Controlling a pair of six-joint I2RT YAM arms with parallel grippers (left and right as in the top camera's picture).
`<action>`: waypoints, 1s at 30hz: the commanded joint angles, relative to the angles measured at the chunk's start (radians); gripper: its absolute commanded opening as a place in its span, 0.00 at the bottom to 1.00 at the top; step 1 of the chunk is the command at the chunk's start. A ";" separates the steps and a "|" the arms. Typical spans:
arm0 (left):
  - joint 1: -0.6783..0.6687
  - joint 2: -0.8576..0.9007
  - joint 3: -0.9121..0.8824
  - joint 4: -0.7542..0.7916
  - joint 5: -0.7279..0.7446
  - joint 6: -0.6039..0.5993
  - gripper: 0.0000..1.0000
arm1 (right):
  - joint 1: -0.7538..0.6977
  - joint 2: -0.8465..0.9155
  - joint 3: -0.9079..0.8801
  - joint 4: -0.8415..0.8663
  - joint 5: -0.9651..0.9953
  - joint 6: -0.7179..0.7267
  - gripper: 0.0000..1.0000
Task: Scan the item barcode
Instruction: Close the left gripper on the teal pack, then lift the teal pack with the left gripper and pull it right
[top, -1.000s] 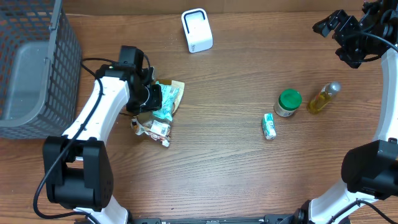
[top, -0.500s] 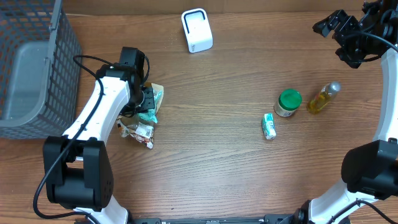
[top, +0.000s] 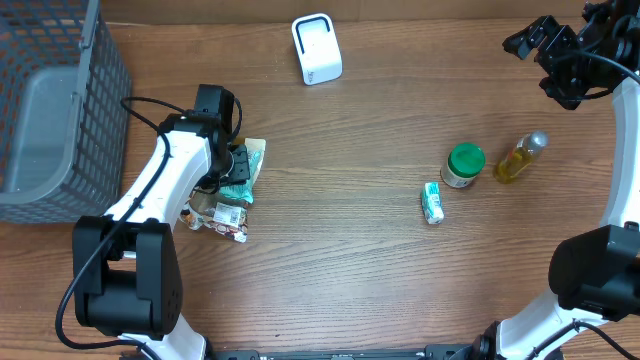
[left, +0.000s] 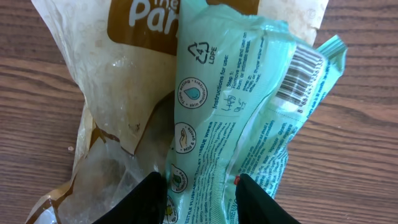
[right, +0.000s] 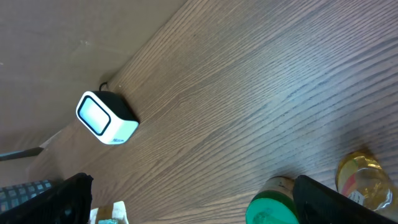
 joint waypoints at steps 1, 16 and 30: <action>0.000 -0.004 -0.010 0.004 -0.021 -0.005 0.39 | 0.001 -0.014 0.021 0.002 0.007 -0.006 1.00; 0.000 -0.004 -0.067 0.033 -0.015 -0.006 0.36 | 0.001 -0.014 0.021 0.002 0.007 -0.006 1.00; -0.001 -0.006 0.037 0.047 0.338 -0.006 0.04 | 0.000 -0.014 0.021 0.002 0.007 -0.006 1.00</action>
